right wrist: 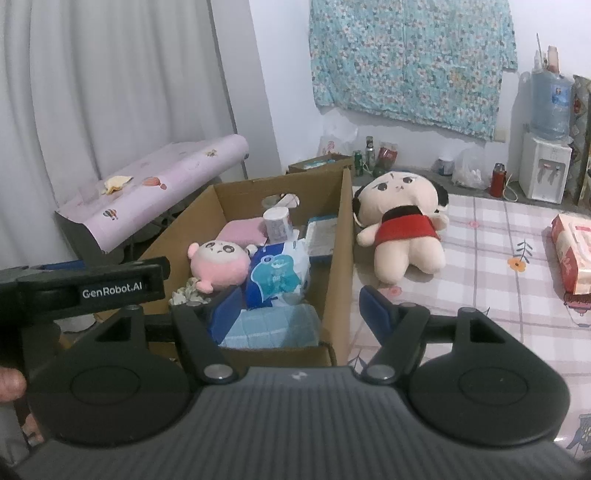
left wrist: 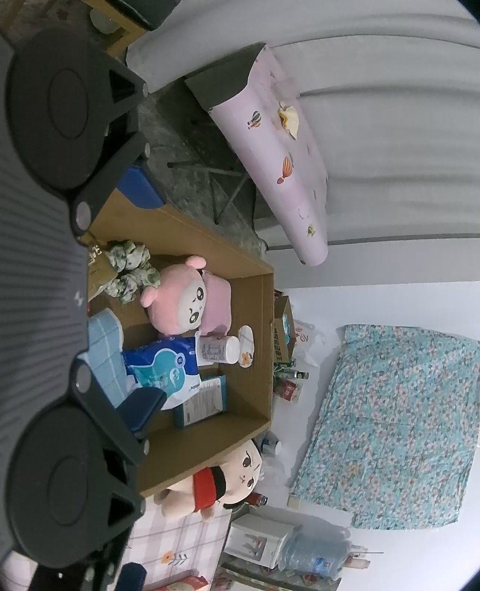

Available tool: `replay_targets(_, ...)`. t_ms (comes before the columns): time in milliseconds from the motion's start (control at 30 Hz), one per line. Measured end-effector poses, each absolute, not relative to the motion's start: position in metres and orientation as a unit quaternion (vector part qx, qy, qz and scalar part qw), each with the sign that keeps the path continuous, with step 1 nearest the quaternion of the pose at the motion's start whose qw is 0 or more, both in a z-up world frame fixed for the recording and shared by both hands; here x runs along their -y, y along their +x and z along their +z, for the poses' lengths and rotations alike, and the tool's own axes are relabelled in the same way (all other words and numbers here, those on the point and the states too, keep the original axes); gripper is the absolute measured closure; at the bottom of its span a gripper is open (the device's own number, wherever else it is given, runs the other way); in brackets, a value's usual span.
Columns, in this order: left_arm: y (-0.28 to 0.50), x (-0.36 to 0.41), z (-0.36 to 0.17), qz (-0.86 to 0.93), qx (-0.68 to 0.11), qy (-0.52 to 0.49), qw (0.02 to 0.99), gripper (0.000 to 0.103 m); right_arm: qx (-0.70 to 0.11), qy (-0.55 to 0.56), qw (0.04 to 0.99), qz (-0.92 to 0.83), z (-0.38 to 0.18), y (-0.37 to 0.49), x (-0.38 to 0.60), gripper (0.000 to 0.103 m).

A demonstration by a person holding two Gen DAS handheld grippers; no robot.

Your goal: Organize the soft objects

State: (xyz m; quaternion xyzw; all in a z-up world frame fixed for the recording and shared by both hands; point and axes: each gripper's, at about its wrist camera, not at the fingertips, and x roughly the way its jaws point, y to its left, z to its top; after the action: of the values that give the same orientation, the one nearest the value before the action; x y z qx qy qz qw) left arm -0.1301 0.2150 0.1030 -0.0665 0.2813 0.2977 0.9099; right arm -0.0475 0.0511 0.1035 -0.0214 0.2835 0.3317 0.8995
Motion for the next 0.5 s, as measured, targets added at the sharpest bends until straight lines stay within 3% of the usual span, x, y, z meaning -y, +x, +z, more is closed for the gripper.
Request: replay_targets(500, -0.1287, -0.2130, 0.1055, 0.293, -0.281, -0.064, 0.912, 0.000, -0.275, -0.024, 0.902, 0.330, 0.1063, -0.0490, -0.0494, 0.032)
